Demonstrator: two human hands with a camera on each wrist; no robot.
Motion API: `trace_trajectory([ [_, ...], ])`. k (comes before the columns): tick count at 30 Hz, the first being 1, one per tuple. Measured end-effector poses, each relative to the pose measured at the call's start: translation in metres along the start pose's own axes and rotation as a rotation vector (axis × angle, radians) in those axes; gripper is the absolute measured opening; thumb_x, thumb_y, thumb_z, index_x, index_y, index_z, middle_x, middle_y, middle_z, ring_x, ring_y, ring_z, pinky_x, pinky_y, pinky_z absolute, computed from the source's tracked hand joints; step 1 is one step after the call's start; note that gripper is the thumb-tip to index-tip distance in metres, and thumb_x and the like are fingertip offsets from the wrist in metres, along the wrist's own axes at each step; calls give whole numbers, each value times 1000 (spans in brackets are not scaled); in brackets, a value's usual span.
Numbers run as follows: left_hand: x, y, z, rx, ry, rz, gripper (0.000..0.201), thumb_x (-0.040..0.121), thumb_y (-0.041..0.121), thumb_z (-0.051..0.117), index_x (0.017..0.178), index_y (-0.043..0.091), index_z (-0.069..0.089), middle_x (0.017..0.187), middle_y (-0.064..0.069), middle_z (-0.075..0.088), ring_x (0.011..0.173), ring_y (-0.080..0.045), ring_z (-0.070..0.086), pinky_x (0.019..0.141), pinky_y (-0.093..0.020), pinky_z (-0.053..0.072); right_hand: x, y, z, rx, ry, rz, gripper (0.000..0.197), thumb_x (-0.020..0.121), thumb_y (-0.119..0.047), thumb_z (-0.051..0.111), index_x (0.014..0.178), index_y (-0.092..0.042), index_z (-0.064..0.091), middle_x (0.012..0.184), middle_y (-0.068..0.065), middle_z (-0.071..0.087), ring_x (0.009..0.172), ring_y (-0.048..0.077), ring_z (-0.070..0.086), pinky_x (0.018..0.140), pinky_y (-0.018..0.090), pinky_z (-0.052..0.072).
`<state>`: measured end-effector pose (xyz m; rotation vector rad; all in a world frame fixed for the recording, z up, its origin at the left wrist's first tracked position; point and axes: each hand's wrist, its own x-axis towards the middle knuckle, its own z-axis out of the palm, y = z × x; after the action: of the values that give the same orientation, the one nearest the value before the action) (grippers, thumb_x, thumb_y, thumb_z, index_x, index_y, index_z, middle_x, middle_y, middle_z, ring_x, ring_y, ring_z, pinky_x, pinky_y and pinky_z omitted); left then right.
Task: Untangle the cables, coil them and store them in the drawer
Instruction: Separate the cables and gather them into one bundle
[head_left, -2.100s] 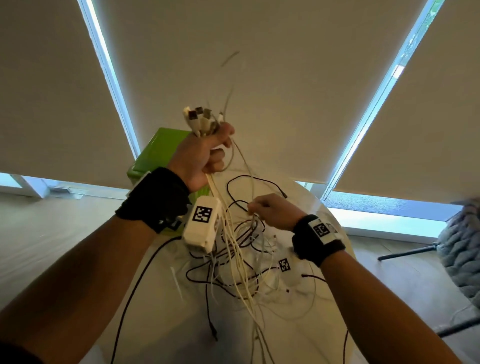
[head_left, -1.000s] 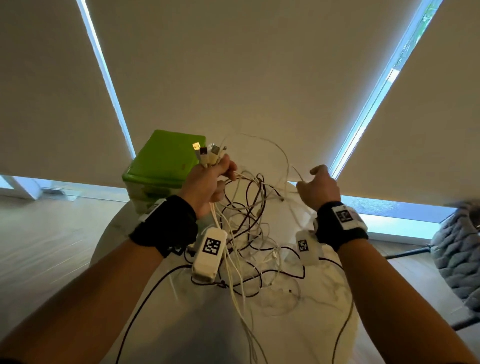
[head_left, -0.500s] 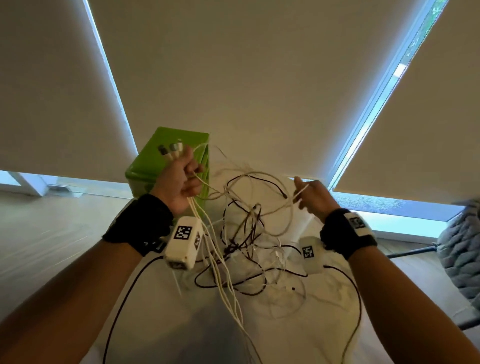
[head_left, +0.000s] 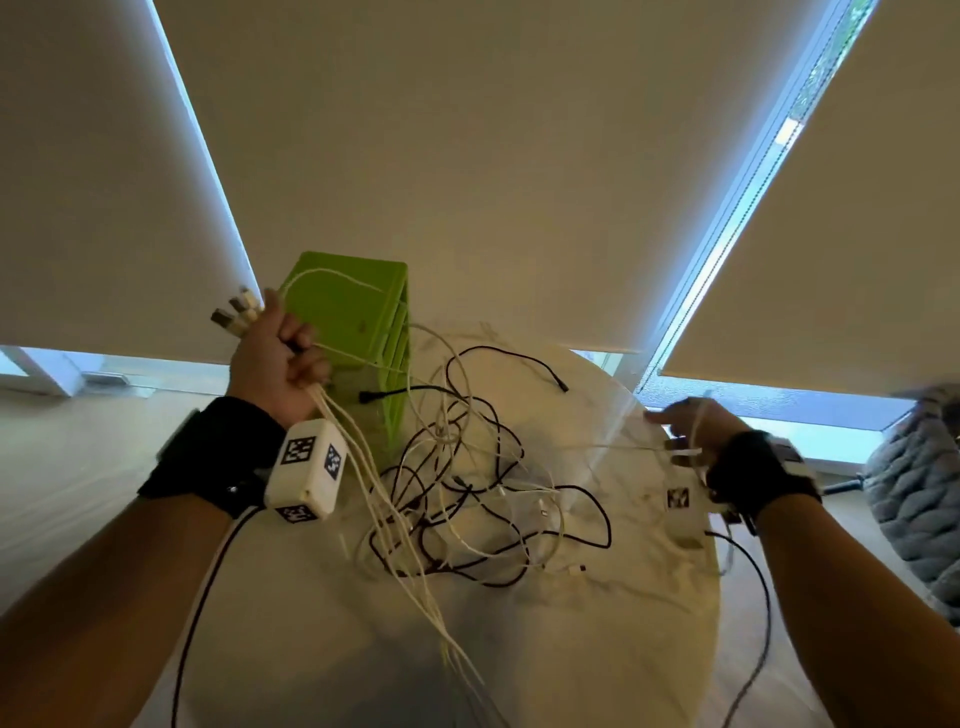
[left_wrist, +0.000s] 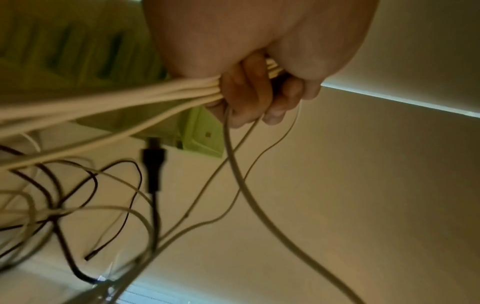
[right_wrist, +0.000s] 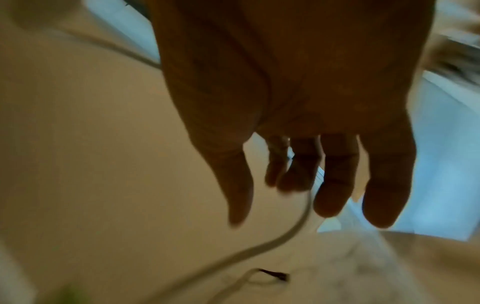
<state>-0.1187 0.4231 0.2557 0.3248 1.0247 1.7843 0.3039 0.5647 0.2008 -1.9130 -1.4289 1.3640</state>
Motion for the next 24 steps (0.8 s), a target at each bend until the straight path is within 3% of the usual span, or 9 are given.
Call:
trace_trajectory([
  [2, -3, 1, 19, 46, -67, -7, 50, 96, 52, 39, 56, 23, 30, 49, 8, 33, 31, -4, 20, 34, -18, 15, -7, -8, 14, -508, -59, -124, 50, 76, -2, 76, 118, -14, 54, 93, 8, 56, 77, 23, 54, 68, 26, 41],
  [4, -7, 3, 37, 96, -141, -1, 51, 97, 50, 38, 54, 23, 32, 50, 8, 33, 32, -4, 20, 35, -18, 14, -15, -22, 24, -699, -130, -230, 54, 80, 4, 68, 125, -22, 52, 109, 10, 54, 83, 19, 54, 72, 24, 41],
  [7, -14, 4, 62, 159, -247, 5, 54, 97, 49, 38, 50, 23, 36, 52, 7, 35, 33, -4, 20, 35, -18, 14, -25, -49, 35, -750, 52, -487, 40, 85, 5, 49, 111, -22, 64, 109, 8, 62, 96, 22, 61, 80, 23, 43],
  [9, -18, 4, 76, 185, -307, 3, 51, 98, 48, 36, 55, 21, 37, 54, 7, 39, 32, -3, 21, 33, -17, 15, -36, -70, 49, -566, 152, -745, 32, 90, 3, 49, 109, -15, 67, 108, 8, 65, 99, 24, 63, 85, 25, 47],
  [10, -19, 4, 82, 200, -338, 5, 49, 99, 47, 35, 58, 20, 37, 55, 6, 41, 32, -3, 21, 32, -16, 15, -43, -81, 57, -372, 107, -835, 27, 94, 1, 49, 110, -12, 66, 109, 8, 64, 95, 22, 63, 84, 24, 50],
  [12, -20, 6, 91, 226, -392, 24, 44, 99, 45, 36, 64, 19, 40, 59, 6, 45, 33, -2, 21, 32, -16, 18, -64, -102, 73, -41, -145, -826, 23, 101, -14, 45, 116, -12, 62, 111, 7, 64, 94, 19, 64, 80, 21, 53],
  [16, -23, 12, 102, 235, -462, 61, 42, 101, 43, 34, 69, 18, 45, 65, 5, 46, 35, -2, 22, 33, -16, 21, -87, -117, 97, 40, -677, -703, 29, 97, -33, 47, 122, -24, 59, 124, 13, 58, 111, 32, 59, 92, 44, 51],
  [20, -23, 29, 110, 199, -453, 99, 42, 101, 45, 31, 71, 19, 45, 64, 6, 47, 36, -2, 22, 34, -16, 21, -98, -116, 112, -328, -801, -849, 31, 91, -20, 61, 117, -36, 56, 118, -5, 62, 106, 11, 62, 94, 31, 51],
  [24, -24, 46, 113, 126, -427, 135, 42, 101, 46, 31, 71, 19, 44, 62, 6, 46, 36, -2, 22, 33, -15, 22, -95, -113, 115, -533, -711, -1036, 12, 91, -23, 63, 100, -27, 69, 103, -1, 66, 97, 16, 63, 88, 32, 50],
])
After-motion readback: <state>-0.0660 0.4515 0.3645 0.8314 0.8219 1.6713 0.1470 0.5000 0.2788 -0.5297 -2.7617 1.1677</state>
